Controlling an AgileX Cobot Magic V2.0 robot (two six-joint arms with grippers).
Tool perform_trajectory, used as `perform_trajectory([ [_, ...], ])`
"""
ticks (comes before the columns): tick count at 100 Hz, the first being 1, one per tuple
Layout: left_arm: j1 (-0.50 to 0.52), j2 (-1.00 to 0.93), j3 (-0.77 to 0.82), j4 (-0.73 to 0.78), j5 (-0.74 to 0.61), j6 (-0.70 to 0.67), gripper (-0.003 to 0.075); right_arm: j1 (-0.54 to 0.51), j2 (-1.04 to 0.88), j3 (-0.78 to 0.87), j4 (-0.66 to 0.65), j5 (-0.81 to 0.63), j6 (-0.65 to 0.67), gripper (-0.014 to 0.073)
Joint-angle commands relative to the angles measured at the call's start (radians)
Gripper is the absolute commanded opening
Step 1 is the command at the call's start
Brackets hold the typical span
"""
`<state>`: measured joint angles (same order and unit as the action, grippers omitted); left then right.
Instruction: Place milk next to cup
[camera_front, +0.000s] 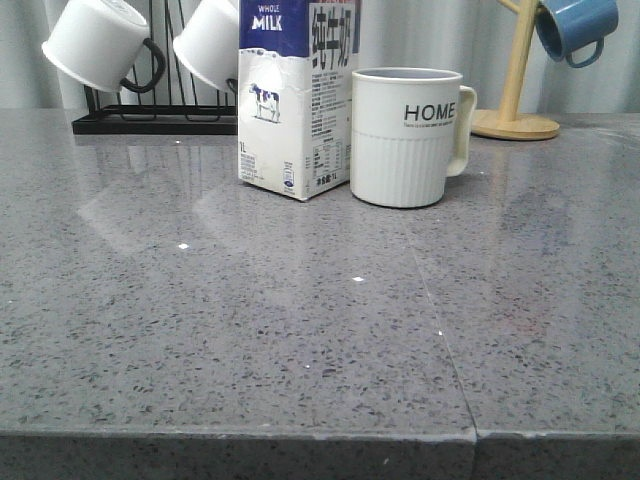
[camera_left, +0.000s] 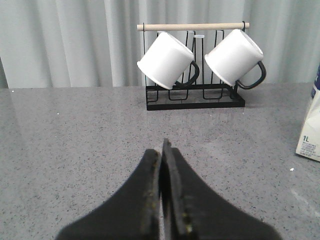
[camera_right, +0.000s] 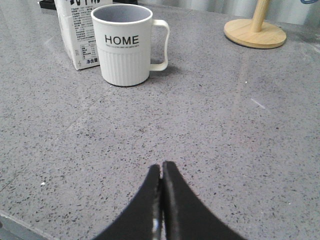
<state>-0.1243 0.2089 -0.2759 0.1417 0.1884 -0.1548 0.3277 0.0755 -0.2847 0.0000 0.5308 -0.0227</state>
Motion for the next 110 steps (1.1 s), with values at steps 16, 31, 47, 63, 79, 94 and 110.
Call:
perform_trajectory([
  [16, 0.002, -0.057, 0.034, -0.001, -0.045, -0.004, -0.002, -0.001, 0.009, -0.025, 0.0, -0.073, 0.0, -0.0067],
  [31, 0.002, -0.059, 0.047, -0.001, -0.029, -0.004, -0.002, -0.001, 0.009, -0.025, 0.0, -0.073, 0.0, -0.0067],
  [47, 0.002, -0.059, 0.076, 0.002, -0.061, -0.004, -0.002, -0.001, 0.009, -0.025, 0.0, -0.073, 0.0, -0.0067],
  [63, 0.002, -0.059, 0.155, 0.045, -0.217, -0.004, -0.002, -0.001, 0.009, -0.025, 0.0, -0.073, 0.0, -0.0067],
  [79, 0.002, -0.081, 0.233, -0.032, -0.252, 0.075, -0.002, -0.001, 0.009, -0.025, 0.0, -0.073, 0.0, -0.0067],
  [94, 0.015, -0.164, 0.288, -0.106, -0.202, 0.155, -0.002, -0.001, 0.009, -0.025, 0.0, -0.073, 0.0, -0.0067],
  [110, 0.045, -0.244, 0.328, -0.133, -0.132, 0.155, -0.002, -0.001, 0.009, -0.025, 0.0, -0.075, 0.0, -0.0067],
])
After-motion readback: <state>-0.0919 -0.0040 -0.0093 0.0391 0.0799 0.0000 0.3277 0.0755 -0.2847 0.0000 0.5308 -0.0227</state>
